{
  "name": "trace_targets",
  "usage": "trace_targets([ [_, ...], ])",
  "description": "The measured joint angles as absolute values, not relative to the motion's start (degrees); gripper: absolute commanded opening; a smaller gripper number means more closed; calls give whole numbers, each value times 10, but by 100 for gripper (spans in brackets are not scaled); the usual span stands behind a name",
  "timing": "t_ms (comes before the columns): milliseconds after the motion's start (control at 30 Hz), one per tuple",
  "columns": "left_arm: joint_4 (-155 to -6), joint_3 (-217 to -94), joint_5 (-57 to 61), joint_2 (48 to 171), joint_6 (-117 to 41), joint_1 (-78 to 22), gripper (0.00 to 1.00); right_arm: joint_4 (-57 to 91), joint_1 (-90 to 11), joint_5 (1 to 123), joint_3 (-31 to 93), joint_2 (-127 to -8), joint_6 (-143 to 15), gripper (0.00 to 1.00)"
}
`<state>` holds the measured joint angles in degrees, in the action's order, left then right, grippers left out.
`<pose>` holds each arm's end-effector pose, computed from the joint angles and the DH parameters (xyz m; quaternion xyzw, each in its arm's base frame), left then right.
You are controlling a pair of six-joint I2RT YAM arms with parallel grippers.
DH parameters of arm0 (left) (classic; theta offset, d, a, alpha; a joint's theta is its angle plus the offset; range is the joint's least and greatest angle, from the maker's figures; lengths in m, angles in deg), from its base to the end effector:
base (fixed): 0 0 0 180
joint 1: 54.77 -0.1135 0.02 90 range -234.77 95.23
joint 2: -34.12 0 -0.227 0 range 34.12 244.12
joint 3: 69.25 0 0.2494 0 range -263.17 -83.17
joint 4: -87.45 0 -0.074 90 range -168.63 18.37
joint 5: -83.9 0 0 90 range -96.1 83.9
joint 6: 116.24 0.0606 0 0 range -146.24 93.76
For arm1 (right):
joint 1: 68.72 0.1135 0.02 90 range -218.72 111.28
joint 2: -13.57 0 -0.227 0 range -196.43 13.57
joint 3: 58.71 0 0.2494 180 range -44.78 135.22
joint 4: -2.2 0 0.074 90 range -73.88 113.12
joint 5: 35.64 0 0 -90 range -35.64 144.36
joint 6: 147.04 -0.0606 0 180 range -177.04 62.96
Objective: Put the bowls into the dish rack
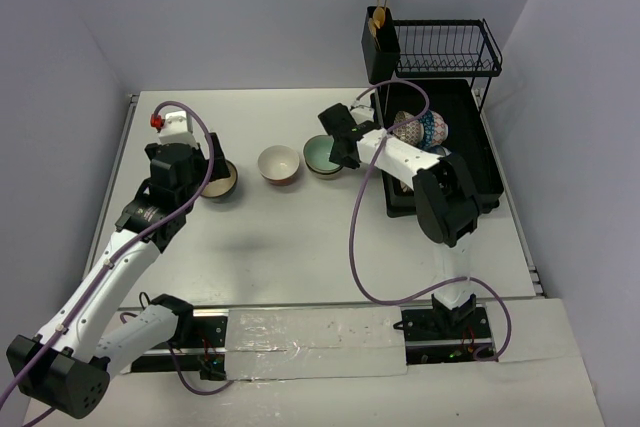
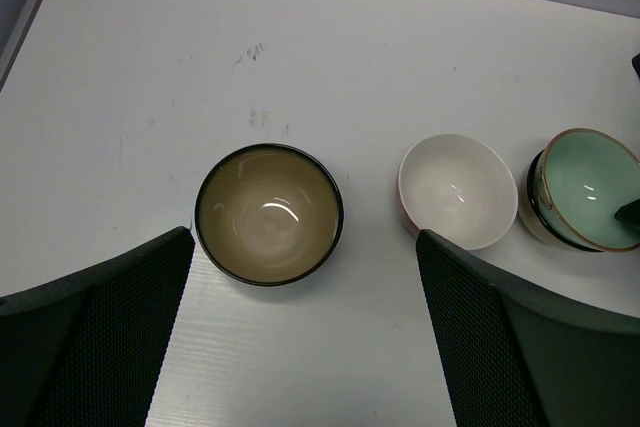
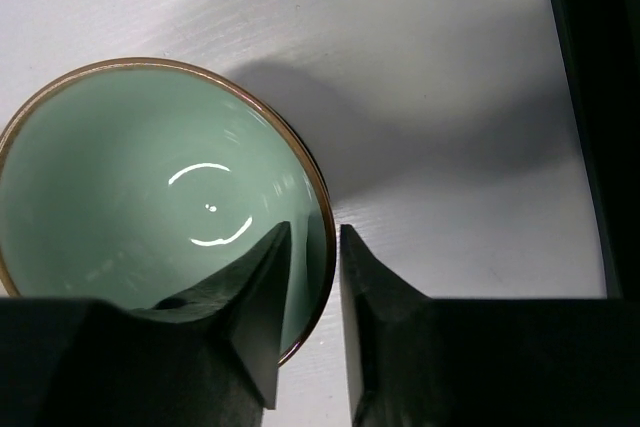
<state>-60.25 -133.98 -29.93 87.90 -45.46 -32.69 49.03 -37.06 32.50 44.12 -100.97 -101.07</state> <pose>0.2421 -0.0718 0.2969 -0.0962 0.8107 -0.0350 0.5764 0.3748 0.2046 0.1583 0.1529 0.9340 0.0192 0.3222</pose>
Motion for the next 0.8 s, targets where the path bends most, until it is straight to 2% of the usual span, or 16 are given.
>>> trace_targets([
  [467, -603, -1340, -299, 879, -455, -327, 99, 491, -371, 309, 441, -1010, -1009, 32],
  [800, -603, -1340, -299, 879, -455, -327, 99, 488, -371, 303, 441, -1001, -1009, 11],
])
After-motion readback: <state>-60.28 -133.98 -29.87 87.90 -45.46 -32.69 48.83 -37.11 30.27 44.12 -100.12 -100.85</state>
